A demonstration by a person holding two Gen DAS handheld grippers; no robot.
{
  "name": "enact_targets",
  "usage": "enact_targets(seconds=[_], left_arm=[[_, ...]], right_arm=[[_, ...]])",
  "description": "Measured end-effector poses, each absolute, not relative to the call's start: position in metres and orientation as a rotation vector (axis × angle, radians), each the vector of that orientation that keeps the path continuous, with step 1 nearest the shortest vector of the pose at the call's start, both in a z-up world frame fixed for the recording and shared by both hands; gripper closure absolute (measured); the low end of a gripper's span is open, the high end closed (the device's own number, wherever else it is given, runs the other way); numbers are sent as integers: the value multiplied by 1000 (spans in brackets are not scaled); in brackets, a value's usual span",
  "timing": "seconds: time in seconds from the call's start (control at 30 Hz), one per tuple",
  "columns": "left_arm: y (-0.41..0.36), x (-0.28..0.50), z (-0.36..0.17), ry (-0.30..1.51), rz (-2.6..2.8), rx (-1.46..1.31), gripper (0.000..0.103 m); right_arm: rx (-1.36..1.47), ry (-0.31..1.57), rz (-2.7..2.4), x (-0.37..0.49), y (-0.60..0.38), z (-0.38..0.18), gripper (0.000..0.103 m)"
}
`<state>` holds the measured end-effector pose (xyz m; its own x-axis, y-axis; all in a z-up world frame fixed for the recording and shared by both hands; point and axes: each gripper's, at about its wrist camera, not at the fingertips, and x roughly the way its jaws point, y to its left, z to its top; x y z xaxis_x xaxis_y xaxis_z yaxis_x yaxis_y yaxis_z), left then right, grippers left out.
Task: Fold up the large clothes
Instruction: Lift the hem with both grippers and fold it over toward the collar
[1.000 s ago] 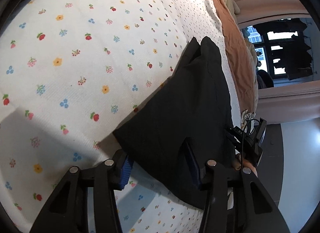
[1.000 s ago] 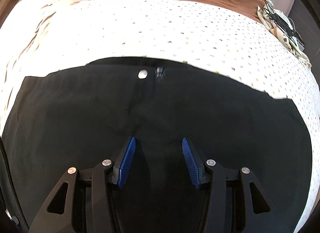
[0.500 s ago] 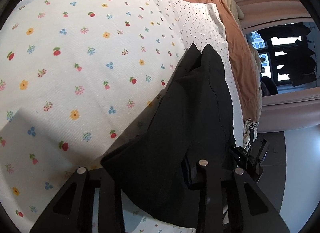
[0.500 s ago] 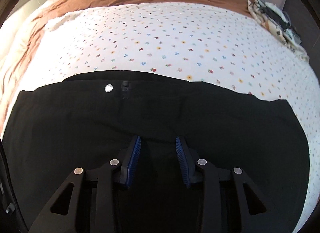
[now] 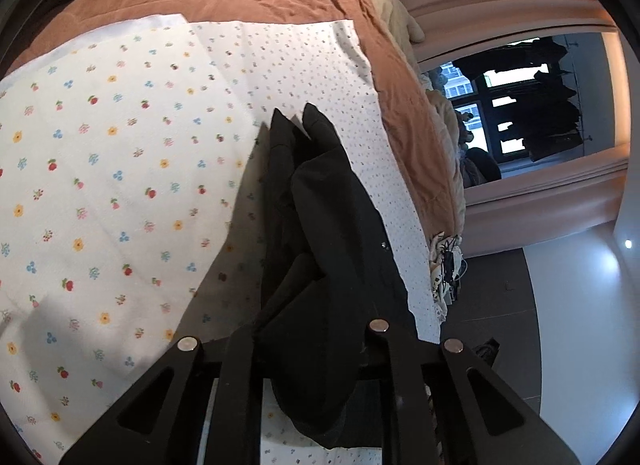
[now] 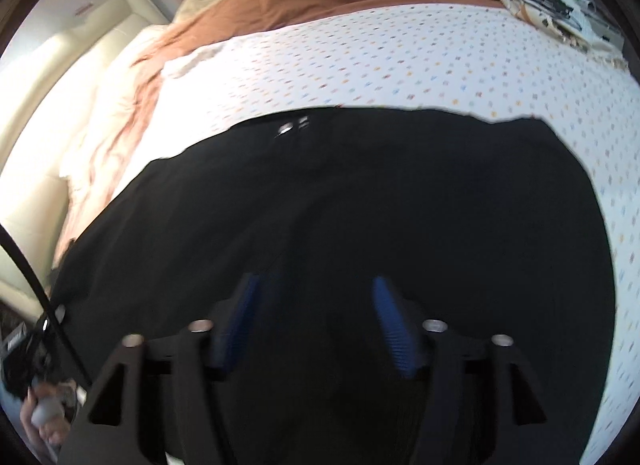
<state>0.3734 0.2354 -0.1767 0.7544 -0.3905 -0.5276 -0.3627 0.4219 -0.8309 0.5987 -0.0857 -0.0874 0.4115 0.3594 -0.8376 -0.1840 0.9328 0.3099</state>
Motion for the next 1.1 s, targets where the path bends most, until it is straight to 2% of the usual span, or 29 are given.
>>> enact_targets(seconds=[0.27,0.3,0.37,0.5,0.57,0.83,1.1], left_arm=[[214,386,-135,728,-121,-1117,88],[211,387,-131,726,-130,-1111,88],[204,389,-122,723,-152,-1096,88],[193,396,-106,723,-193,-1076,88],[187,400,-99,723,-208,-1059,88],[144,414,-77,748,-286,-983,88],[88,432,-43,759,-392,-917,88]], right_arm=[[321,1106,454,547,-111,-92,40],[330,1112,462,539,-112,-96,42],[348,1129,489,527,-116,-102,54],[398,1160,492,510,-125,-120,58],[400,1178,498,501,-125,-133,63],[400,1161,453,498,-131,-176,63],[495,1160,531,511,-170,-176,63]])
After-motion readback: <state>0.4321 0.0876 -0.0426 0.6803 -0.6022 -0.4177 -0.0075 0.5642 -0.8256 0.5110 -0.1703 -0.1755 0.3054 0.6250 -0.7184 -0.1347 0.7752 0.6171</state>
